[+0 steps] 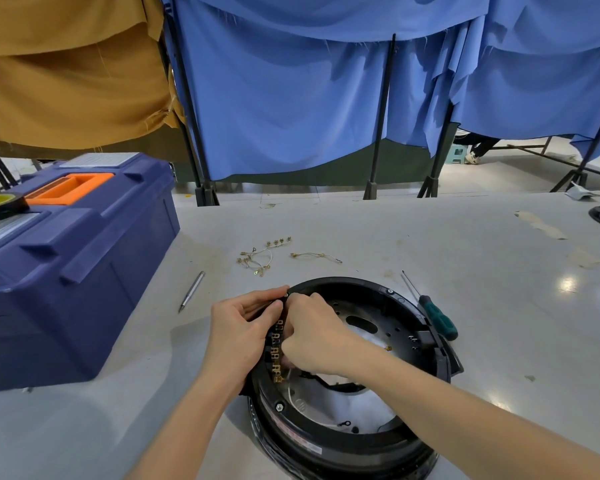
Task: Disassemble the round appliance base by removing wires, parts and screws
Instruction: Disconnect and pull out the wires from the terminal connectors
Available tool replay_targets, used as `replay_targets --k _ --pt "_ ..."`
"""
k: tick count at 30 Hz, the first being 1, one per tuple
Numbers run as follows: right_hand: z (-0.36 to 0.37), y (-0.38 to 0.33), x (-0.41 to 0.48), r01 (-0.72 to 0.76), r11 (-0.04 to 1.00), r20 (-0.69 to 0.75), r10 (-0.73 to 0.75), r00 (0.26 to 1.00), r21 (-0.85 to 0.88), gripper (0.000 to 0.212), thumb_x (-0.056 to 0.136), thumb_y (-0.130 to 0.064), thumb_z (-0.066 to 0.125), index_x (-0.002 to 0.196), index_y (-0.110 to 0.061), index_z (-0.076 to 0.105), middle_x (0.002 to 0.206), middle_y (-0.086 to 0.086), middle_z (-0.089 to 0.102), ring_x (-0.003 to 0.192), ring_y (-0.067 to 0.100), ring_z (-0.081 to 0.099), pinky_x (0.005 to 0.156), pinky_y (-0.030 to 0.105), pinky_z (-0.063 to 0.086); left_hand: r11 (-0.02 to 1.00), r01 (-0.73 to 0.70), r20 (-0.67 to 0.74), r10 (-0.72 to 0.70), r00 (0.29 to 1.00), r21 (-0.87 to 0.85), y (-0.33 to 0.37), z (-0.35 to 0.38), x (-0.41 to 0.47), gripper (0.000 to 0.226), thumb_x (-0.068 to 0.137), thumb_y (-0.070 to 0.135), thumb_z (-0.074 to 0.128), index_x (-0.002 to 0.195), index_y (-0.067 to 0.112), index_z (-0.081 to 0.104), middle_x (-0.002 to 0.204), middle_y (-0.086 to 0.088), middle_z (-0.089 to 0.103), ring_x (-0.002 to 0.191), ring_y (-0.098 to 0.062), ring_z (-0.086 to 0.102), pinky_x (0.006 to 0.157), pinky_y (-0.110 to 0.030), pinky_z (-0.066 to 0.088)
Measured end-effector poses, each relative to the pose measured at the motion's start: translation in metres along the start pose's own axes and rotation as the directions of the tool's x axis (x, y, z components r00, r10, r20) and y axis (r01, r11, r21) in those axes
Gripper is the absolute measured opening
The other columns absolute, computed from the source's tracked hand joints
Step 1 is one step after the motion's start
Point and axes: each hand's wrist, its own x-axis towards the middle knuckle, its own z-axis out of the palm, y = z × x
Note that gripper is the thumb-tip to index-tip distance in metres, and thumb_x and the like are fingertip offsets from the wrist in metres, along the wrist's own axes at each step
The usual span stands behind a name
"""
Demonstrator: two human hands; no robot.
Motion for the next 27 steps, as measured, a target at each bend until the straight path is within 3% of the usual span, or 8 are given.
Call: replay_targets --k 3,6,11,16,20,27 --pt "0.0014 0.0001 0.0007 -0.019 0.999 0.020 0.018 1.000 0.029 0.025 0.077 0.001 0.052 0.102 -0.005 0.049 0.078 -0.003 0.032 0.089 0.022 0.035 0.068 0.031 0.035 1.000 0.001 -0.003 -0.001 1.000 0.005 0.0001 -0.0001 0.0001 0.023 0.087 -0.005 0.064 0.099 0.010 0.076 0.094 0.003 0.077 0.093 -0.009 0.072 0.077 -0.014 0.054" --pt "0.0031 0.0006 0.0026 -0.044 0.997 0.026 0.042 0.999 0.060 0.031 0.079 0.001 0.053 0.109 -0.003 0.049 0.079 -0.002 0.032 0.089 0.023 0.037 0.054 0.025 0.030 1.000 -0.003 -0.005 0.003 1.000 0.014 0.0009 0.0009 -0.0005 0.023 0.087 -0.006 0.064 0.099 0.010 0.076 0.094 0.003 0.077 0.093 -0.008 0.072 0.078 -0.014 0.054" --pt "0.0054 0.0005 0.0042 -0.049 0.997 0.040 0.046 0.998 0.057 0.034 0.082 0.001 0.054 0.114 -0.001 0.047 0.084 0.004 0.040 0.090 0.024 0.040 0.051 0.025 0.028 1.000 0.001 -0.011 -0.001 1.000 0.016 0.0008 0.0009 0.0002 0.022 0.087 -0.006 0.064 0.101 0.007 0.075 0.095 0.000 0.077 0.093 -0.010 0.072 0.080 -0.016 0.055" --pt "0.0037 -0.0010 0.0054 -0.038 0.998 0.051 0.035 0.998 0.041 0.020 0.083 0.002 0.053 0.097 -0.008 0.042 0.090 0.011 0.047 0.087 0.023 0.040 0.049 0.023 0.027 1.000 0.000 -0.011 0.000 1.000 0.028 0.0006 0.0005 0.0002 0.022 0.087 -0.005 0.064 0.100 0.009 0.076 0.095 0.001 0.077 0.094 -0.010 0.072 0.082 -0.017 0.055" --pt "0.0029 -0.0001 0.0036 -0.015 0.999 0.061 0.013 0.998 0.039 0.016 0.084 0.001 0.052 0.094 -0.008 0.043 0.076 0.006 0.042 0.085 0.022 0.040 0.048 0.021 0.024 1.000 0.006 -0.012 -0.005 1.000 0.023 -0.0003 -0.0002 0.0004 0.022 0.087 -0.004 0.065 0.100 0.010 0.076 0.095 0.002 0.077 0.094 -0.010 0.072 0.081 -0.018 0.055" --pt "0.0039 -0.0002 0.0042 -0.025 0.998 0.050 0.023 0.998 0.056 0.009 0.086 0.002 0.049 0.087 -0.005 0.045 0.068 0.004 0.038 0.085 0.021 0.040 0.049 0.018 0.022 1.000 0.002 -0.019 -0.001 1.000 0.017 0.0025 0.0009 -0.0012 0.023 0.087 -0.006 0.064 0.099 0.009 0.076 0.094 0.001 0.077 0.091 -0.008 0.072 0.077 -0.012 0.053"
